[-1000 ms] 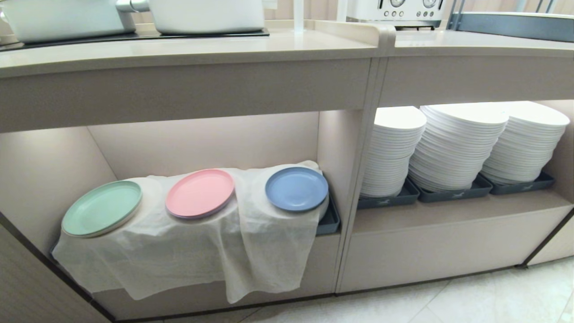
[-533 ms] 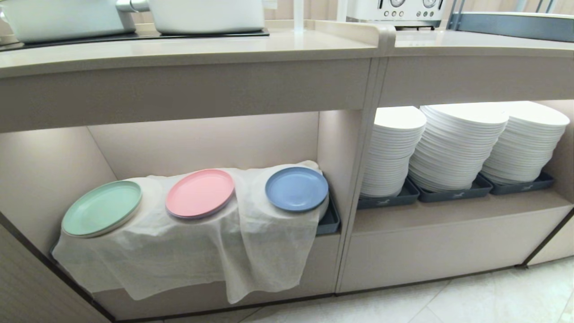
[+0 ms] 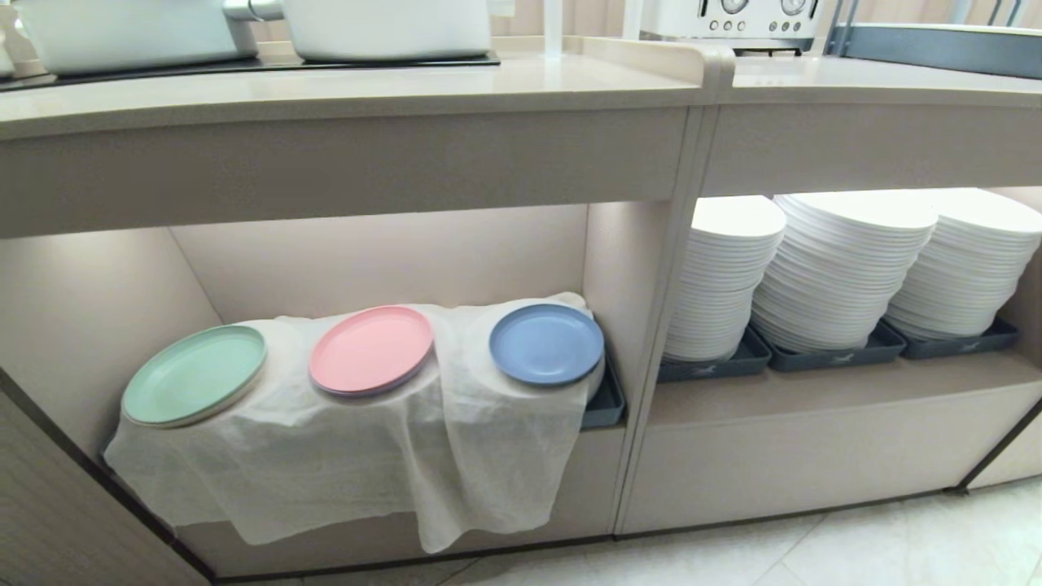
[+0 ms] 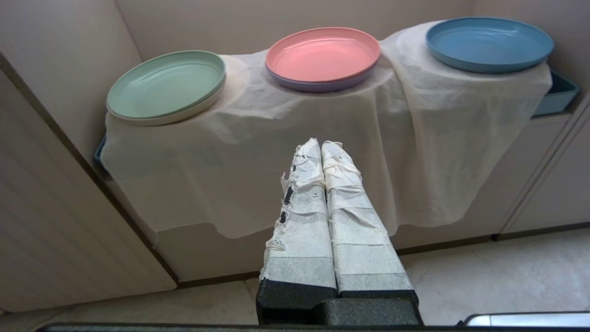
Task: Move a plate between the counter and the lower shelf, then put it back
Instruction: Pick up the plate in the cupboard
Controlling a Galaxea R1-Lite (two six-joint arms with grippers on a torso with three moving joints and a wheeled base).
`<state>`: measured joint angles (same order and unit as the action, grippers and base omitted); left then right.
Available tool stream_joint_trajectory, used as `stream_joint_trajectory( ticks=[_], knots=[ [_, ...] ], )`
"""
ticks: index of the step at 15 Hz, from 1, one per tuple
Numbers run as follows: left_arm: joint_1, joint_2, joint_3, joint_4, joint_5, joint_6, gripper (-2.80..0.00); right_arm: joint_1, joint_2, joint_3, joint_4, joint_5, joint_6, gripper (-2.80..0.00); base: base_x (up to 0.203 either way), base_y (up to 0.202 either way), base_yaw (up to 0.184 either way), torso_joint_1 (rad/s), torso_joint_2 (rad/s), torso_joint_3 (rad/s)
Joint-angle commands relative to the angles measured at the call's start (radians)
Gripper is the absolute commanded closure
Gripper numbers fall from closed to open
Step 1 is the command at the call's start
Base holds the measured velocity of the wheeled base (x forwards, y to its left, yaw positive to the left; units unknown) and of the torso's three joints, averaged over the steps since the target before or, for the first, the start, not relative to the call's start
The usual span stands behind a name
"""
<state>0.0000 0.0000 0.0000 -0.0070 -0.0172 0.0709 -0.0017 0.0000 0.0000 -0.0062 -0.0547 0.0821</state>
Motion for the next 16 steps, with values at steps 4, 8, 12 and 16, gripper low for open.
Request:
stream_joint_trajectory(
  ticks=[4,8,12,16],
  knots=[
    [0.002,0.000,0.000,-0.001,0.000,-0.010,0.00,0.000,0.000,0.000,0.000,-0.001,0.001,0.00,0.000,-0.053,0.029,0.000,0.00,0.001],
    [0.002,0.000,0.000,-0.001,0.000,-0.011,0.00,0.000,0.000,0.000,0.000,-0.001,0.001,0.00,0.000,-0.107,0.003,0.003,0.00,0.003],
    [0.002,0.000,0.000,-0.001,0.002,-0.011,0.00,0.000,0.000,0.000,0.000,-0.001,0.001,0.00,0.000,-0.041,0.001,0.000,0.00,0.001],
    [0.002,0.000,0.000,-0.001,0.002,-0.011,0.00,0.000,0.000,0.000,0.000,-0.001,0.001,0.00,0.000,0.000,0.000,0.000,0.00,0.000]
  ],
)
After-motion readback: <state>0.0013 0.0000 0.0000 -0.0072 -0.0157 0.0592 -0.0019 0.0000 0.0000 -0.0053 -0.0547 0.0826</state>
